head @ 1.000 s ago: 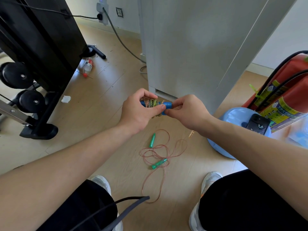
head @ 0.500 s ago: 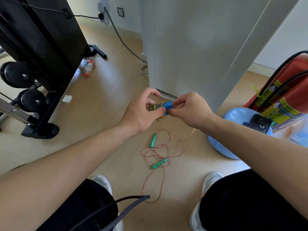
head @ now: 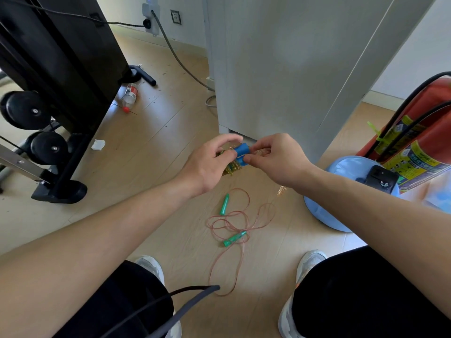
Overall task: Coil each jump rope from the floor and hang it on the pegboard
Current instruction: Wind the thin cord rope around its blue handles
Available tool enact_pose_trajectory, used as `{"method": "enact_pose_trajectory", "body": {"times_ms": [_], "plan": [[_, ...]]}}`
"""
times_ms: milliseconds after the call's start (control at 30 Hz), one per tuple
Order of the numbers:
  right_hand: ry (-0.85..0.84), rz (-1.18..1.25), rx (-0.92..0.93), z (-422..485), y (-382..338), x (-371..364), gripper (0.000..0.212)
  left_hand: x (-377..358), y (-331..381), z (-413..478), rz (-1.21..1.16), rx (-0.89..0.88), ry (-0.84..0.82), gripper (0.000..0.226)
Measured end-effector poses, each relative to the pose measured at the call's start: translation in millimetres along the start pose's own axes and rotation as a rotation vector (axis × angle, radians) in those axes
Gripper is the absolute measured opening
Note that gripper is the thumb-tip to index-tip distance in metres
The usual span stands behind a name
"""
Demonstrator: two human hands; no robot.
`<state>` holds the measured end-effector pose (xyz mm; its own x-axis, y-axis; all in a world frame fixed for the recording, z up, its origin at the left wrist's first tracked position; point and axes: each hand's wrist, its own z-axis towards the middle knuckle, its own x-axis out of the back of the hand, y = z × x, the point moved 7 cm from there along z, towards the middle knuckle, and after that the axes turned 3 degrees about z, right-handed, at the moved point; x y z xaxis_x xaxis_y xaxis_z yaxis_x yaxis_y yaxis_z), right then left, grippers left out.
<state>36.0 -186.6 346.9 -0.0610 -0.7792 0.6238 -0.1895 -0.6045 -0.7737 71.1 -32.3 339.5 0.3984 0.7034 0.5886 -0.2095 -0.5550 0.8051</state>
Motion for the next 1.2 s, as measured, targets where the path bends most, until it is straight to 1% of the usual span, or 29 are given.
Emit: {"method": "enact_pose_trajectory", "body": {"times_ms": [67,200,267,333,367,433,567,667,800,900,1033,1200], "plan": [[-0.004,-0.020,0.004,0.1,1.3,-1.0,0.007,-1.9,0.4,-0.1,-0.037,0.011,-0.043,0.036],[0.001,-0.086,0.043,-1.5,-1.9,-3.3,0.012,0.2,-2.6,4.0,0.035,-0.004,-0.007,0.028],[-0.017,-0.267,0.112,-1.6,-8.6,-2.7,0.015,-0.7,-6.3,5.1,0.109,-0.001,-0.018,0.026],[-0.102,-0.471,0.174,-2.3,-14.3,-5.1,0.023,-2.5,-8.8,4.7,0.163,-0.009,-0.031,0.025],[-0.144,-0.510,0.185,-2.1,-15.0,-5.3,0.024,-3.0,-9.5,4.8,0.175,-0.015,-0.029,0.024],[-0.183,-0.506,0.203,-1.5,-15.5,-2.9,0.023,-3.1,-9.8,4.4,0.196,-0.025,-0.031,0.022],[-0.141,-0.437,0.217,-1.1,-13.5,2.6,0.020,-7.4,-7.9,2.6,0.223,-0.044,-0.101,0.022],[-0.098,-0.440,0.205,-2.3,-10.8,1.3,0.018,-10.5,-6.3,1.2,0.189,-0.045,-0.172,0.021],[-0.065,-0.475,0.197,-4.9,-10.3,-1.6,0.017,-7.7,-5.4,3.6,0.160,-0.044,-0.157,0.013],[-0.007,-0.507,0.211,-7.9,-14.0,-2.1,0.019,-8.7,-8.2,4.4,0.107,-0.007,-0.138,0.013],[0.029,-0.623,0.298,-14.9,-25.0,-2.1,0.024,-11.3,-8.2,2.6,0.124,0.009,-0.126,0.020],[-0.004,-0.804,0.393,-23.6,-37.9,-12.6,0.022,-12.9,-12.9,3.8,0.203,0.013,-0.107,0.012]]}}
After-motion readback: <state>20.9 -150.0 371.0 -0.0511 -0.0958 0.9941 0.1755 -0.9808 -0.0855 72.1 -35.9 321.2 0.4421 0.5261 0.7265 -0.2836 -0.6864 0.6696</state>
